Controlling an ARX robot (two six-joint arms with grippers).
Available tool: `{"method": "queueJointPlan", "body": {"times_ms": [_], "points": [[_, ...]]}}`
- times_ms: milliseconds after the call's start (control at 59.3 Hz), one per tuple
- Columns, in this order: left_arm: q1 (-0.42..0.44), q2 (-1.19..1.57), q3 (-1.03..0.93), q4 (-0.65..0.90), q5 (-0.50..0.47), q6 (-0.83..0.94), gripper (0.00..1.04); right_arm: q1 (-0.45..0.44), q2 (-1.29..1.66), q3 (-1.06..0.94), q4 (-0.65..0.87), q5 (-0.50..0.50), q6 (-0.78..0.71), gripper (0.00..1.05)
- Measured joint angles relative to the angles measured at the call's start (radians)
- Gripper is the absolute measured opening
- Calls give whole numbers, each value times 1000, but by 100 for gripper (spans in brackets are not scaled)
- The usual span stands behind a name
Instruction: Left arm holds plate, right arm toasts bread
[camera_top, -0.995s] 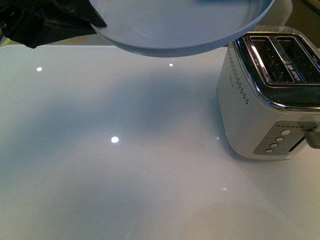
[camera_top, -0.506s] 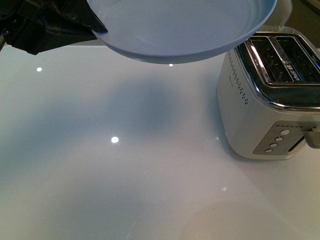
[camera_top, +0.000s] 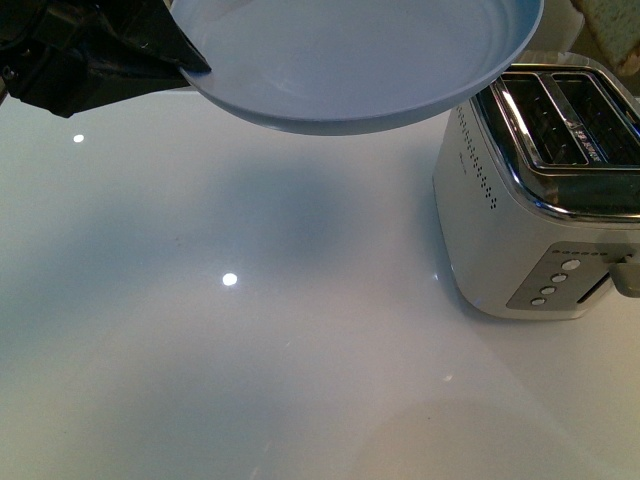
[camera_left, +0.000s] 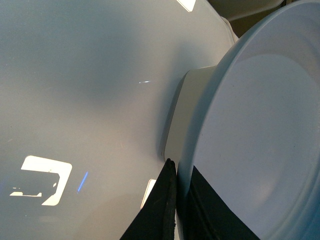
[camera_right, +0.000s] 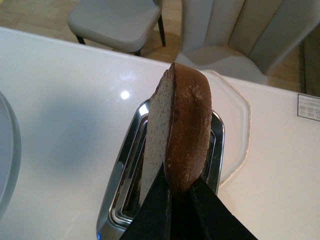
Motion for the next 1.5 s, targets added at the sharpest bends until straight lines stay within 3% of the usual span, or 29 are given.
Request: {"method": "queueJointPlan", "body": {"times_ms": [658,1501], "points": [[0,6,0,6,8,0,3,69,159,115,-177,169,35,3],[10,9,0,12,23,0,3,118,201,110,-149,198,116,3]]}}
